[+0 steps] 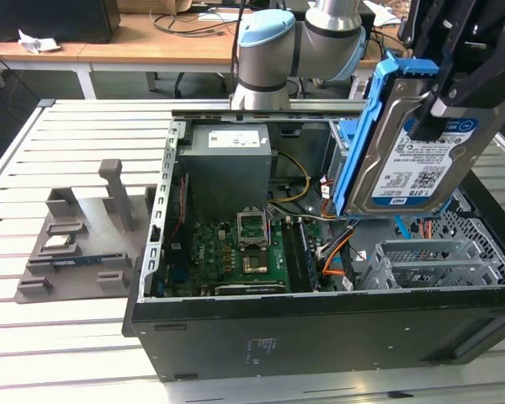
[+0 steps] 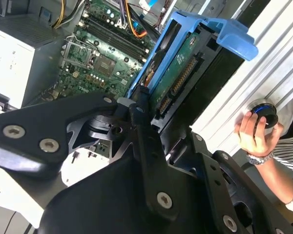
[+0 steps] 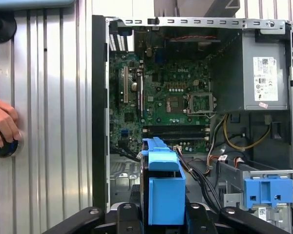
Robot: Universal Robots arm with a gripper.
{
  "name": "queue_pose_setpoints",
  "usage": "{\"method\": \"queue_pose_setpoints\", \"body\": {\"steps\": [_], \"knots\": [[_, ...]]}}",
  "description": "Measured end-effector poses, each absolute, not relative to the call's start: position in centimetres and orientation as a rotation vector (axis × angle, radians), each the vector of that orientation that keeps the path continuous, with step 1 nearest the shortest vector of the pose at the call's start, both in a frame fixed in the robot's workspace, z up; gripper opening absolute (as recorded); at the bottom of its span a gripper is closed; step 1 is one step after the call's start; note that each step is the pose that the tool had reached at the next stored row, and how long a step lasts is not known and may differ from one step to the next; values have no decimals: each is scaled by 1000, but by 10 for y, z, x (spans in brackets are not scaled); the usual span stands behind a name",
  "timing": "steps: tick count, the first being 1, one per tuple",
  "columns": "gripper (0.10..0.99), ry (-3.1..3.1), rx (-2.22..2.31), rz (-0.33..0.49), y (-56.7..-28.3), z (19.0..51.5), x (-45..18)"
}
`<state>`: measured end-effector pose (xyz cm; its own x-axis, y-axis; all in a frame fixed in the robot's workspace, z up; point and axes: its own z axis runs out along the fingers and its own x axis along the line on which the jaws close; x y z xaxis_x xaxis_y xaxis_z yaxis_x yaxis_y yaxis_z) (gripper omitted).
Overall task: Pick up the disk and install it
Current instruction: 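Pick up the disk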
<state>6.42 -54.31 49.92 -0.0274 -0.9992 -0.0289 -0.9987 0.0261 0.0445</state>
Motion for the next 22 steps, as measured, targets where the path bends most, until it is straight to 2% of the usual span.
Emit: {"method": "queue_pose_setpoints", "body": {"steps": [22], "knots": [[365, -2242, 2183, -80, -543, 473, 87]]}}
